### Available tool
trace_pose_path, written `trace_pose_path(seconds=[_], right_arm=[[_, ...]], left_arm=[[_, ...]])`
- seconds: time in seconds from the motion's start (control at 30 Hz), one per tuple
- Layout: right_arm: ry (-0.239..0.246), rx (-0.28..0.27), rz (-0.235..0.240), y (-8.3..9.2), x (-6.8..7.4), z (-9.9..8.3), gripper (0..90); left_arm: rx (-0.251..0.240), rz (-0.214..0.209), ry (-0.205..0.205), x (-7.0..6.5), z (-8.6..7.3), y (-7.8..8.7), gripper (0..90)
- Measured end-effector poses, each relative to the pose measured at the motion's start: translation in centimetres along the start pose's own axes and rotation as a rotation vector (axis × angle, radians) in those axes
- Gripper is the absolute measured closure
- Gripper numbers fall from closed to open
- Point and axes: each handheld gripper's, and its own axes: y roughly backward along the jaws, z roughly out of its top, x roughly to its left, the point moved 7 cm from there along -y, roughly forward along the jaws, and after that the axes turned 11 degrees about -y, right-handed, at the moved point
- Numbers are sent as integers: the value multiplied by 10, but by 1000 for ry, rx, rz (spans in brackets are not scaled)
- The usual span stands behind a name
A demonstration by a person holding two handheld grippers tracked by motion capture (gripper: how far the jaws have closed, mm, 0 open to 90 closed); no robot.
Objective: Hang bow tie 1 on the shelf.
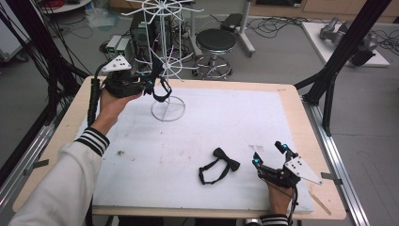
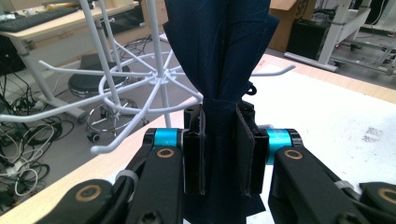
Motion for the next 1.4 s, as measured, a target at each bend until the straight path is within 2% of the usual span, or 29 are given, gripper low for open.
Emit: trace_pose_path(seconds=[0.5,0.67,0.8,1.0,1.1,1.23,1.3,1.4], right_arm=[[-5,1,-2,0,0,0,93],[-1,0,-2,0,0,0,93],[-2,-1,-2,0,0,0,93],[-8,0,0,0,0,0,93],[-8,1,0,0,0,0,93],[-5,-2,-1,0,0,0,93],[-5,-2,0,0,0,0,93],[-5,-2,1,1,0,0,93]], left_arm=[[35,13,26,0,-19,-7,748],[42,23,24,-1,-20,-8,747],[78,32,10,-1,-26,-9,747],[86,40,26,-2,-33,-10,740],[106,56,26,-1,-35,-10,674],[145,50,22,-3,-39,-11,489],[157,45,26,-3,-41,-10,368],[135,29,25,-4,-43,-8,229]])
